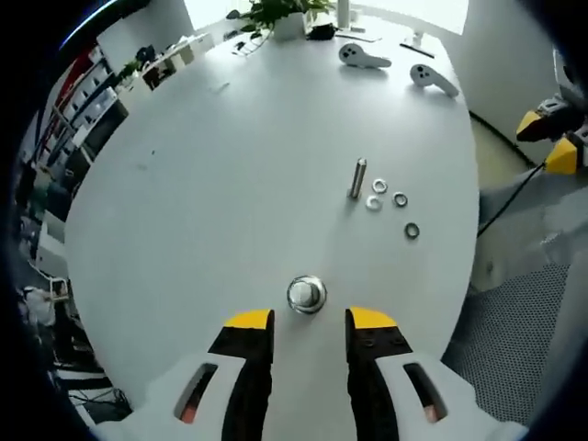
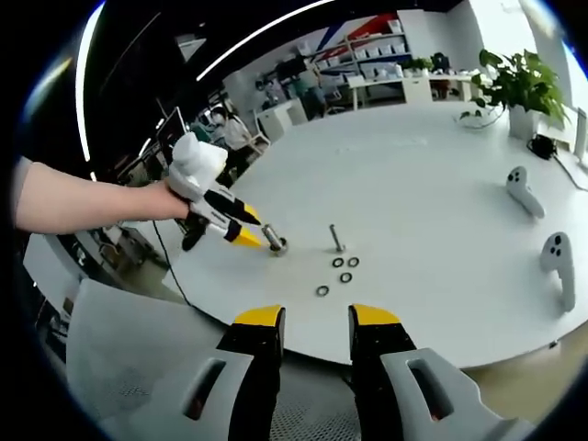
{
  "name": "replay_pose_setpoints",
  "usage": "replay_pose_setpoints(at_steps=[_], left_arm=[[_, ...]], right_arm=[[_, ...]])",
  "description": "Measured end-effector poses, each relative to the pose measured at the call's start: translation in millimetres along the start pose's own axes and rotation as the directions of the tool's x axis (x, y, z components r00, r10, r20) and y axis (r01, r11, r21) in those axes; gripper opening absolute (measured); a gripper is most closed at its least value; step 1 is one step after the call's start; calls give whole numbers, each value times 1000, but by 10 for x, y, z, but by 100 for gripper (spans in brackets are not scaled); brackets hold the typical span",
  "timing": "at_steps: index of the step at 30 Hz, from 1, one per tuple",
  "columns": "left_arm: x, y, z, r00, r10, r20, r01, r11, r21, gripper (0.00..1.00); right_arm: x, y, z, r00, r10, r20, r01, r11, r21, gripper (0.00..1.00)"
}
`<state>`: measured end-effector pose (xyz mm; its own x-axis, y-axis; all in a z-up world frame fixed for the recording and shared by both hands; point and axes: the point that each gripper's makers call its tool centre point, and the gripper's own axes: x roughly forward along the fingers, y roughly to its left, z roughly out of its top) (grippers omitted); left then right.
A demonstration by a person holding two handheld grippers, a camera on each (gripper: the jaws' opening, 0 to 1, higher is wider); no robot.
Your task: Place the washer onto the threaded stud by aligning its center hole with the stud, sliding it down to the base, and recovering from edge contact or off-axis alignment until the washer reaches the visible bottom stop.
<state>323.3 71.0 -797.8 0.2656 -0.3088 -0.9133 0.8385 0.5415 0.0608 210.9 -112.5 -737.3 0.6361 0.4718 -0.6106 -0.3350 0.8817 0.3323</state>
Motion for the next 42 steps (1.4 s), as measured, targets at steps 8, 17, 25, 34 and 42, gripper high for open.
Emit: replay_pose_setpoints(at_steps=[8, 17, 25, 34, 42], left_arm=[[-173, -131, -100, 999, 18, 36, -17, 1000, -23, 29], [-425, -160, -136, 990, 52, 133, -44, 997, -66, 31], [-788, -109, -132, 951, 103, 291, -47, 980, -193, 32], [-1177, -338, -272, 913, 141, 383, -42, 966, -255, 33], [-1361, -455, -373, 884, 142, 445, -17, 962, -273, 34]], right_arm=[[2, 18, -12, 1000, 10, -7, -10, 1000, -6, 30], [-3, 21, -9, 1000, 11, -5, -11, 1000, -10, 30], [-3, 20, -5, 1000, 14, -1, -14, 1000, -6, 30], [6, 32, 2, 1000, 18, -4, -18, 1000, -13, 30], [5, 51, 1, 1000, 28, -7, -28, 999, -22, 30]])
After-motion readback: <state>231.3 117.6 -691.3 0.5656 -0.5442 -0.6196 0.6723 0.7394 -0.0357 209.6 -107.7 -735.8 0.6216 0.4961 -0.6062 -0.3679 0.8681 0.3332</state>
